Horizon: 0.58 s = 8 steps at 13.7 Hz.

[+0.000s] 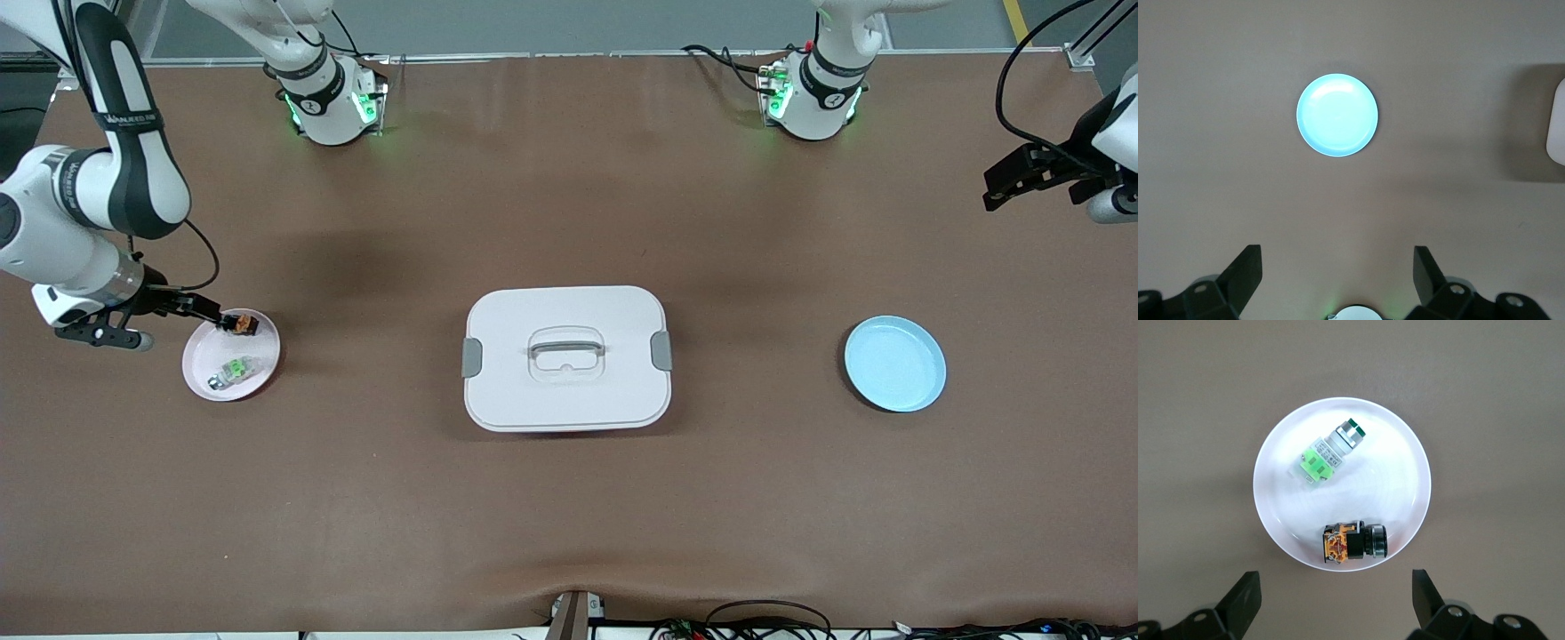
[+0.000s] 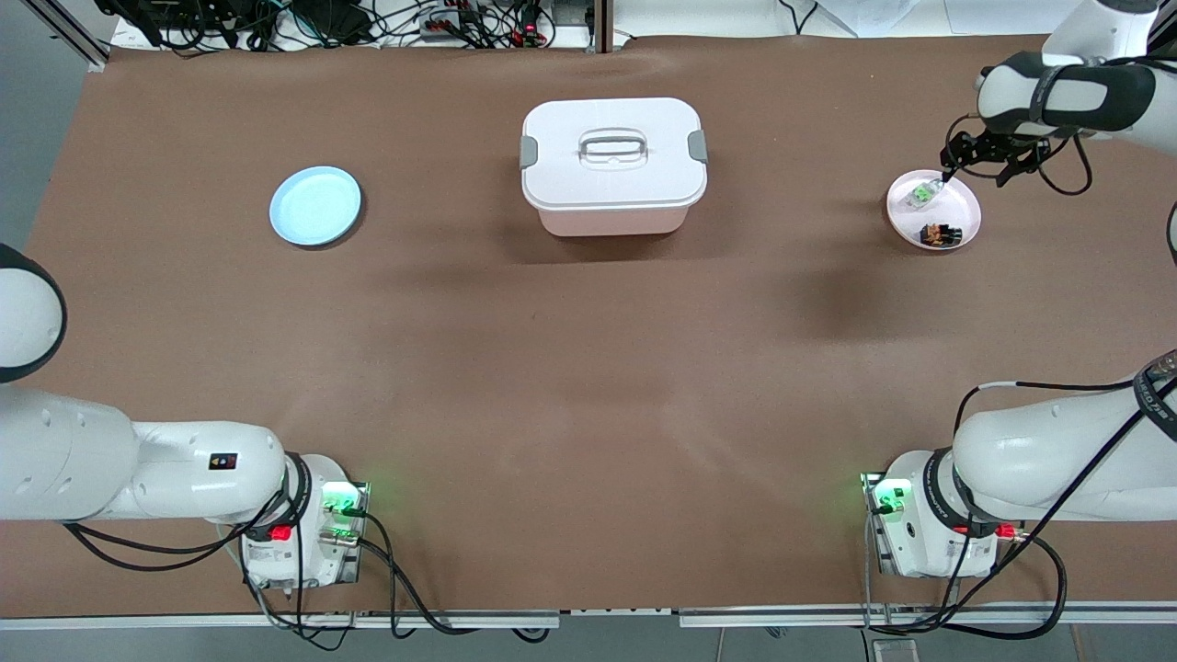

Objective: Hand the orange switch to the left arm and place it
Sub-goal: 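Lower the right gripper and grasp the black-and-orange switch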

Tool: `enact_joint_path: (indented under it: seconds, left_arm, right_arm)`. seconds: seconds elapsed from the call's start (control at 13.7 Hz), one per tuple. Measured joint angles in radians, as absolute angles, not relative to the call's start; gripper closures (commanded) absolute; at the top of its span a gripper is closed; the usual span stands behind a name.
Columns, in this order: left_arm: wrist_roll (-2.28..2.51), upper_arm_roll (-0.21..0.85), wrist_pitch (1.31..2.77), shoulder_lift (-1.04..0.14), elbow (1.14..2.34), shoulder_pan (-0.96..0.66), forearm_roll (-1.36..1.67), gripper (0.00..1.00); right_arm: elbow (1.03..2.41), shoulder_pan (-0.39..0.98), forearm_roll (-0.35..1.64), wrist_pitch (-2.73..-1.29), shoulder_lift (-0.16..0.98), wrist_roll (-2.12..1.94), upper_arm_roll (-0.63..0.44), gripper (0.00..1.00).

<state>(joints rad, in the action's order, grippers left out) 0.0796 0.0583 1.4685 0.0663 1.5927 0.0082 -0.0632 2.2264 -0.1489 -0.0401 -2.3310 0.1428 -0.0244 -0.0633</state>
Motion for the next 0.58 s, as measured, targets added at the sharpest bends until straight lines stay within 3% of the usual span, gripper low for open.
enact_joint_path:
  seconds: [0.58]
  left_arm:
    - [0.080,0.058,1.467,0.063,1.593,0.009,-0.063,0.00]
  right_arm:
    - [2.252,-0.160,-0.040,-2.447,0.287,-0.024,-0.063,0.00]
